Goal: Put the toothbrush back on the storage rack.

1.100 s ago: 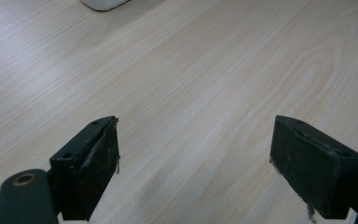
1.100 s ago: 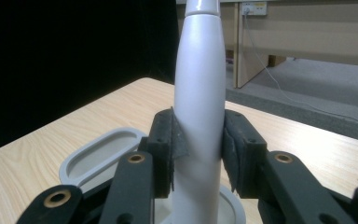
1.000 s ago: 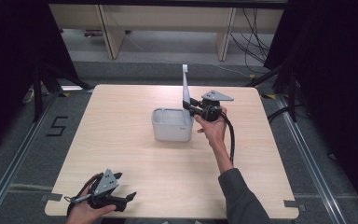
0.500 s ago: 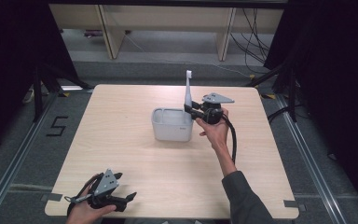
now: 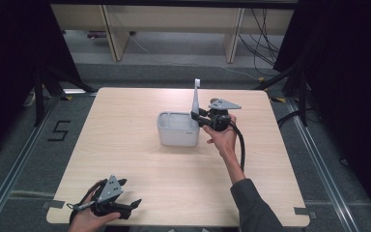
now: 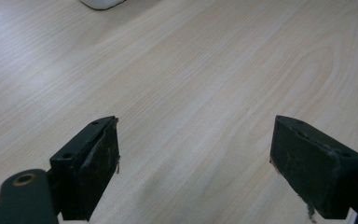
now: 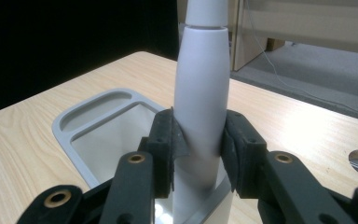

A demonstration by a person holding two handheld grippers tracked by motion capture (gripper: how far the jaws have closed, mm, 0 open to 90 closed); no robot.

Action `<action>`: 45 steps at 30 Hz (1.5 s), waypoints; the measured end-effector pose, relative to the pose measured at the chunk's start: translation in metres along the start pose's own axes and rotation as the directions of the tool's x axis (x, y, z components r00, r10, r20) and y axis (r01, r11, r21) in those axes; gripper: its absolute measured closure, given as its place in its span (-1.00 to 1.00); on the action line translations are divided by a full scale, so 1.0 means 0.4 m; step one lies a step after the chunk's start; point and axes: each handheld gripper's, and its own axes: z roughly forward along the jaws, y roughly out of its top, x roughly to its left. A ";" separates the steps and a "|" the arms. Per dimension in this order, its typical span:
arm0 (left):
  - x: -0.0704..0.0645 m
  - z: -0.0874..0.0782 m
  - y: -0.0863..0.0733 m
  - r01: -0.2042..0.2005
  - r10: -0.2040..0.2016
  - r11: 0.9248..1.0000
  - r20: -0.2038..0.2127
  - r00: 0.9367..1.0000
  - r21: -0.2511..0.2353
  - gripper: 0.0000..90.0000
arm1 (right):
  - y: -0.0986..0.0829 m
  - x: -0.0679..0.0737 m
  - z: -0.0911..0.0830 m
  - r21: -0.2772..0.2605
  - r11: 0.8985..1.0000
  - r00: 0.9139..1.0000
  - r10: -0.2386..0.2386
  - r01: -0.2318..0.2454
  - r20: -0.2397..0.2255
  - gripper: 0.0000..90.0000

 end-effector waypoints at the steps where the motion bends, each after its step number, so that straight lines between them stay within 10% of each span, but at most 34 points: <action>1: 0.000 0.000 0.000 0.000 0.000 1.000 0.000 1.000 0.000 -0.66 | -0.004 0.002 0.001 -0.001 1.000 1.000 0.015 -0.015 0.006 0.48; 18: 0.000 0.000 0.000 -0.002 0.002 1.000 -0.001 1.000 -0.001 -0.66 | -0.020 0.000 0.010 0.027 0.999 1.000 -0.025 0.025 0.011 0.46; 45: 0.000 0.000 0.000 0.000 0.000 1.000 -0.001 1.000 -0.001 -0.66 | -0.020 0.021 -0.068 0.014 1.000 1.000 0.011 -0.011 -0.016 -0.16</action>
